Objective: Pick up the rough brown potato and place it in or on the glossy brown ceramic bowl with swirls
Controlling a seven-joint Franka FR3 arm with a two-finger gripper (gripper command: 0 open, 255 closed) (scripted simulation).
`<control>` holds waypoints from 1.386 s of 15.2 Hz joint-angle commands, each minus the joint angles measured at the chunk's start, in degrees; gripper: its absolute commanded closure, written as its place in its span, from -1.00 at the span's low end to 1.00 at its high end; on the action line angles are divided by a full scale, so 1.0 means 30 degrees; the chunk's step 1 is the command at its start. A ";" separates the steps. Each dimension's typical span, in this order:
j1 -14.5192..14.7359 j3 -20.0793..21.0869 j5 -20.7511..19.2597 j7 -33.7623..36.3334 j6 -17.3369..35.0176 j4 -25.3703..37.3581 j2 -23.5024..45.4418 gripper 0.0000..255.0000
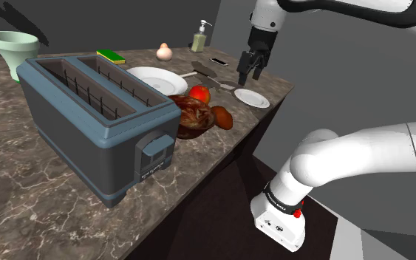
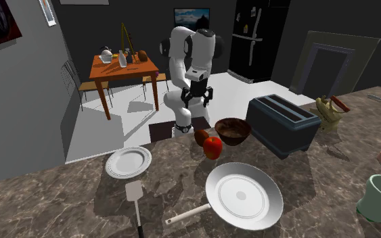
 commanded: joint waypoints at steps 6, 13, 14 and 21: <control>0.0456 0.2010 -0.0810 0.1371 0.3122 -0.2907 0.0230 -1.00; 0.0665 0.4103 -0.1976 0.3210 0.6736 -0.5518 0.1542 -1.00; 0.0636 0.4075 -0.2021 0.3224 0.7008 -0.5748 0.1580 -1.00; 0.0665 0.3714 -0.2452 0.3454 0.8548 -0.6969 0.1928 -1.00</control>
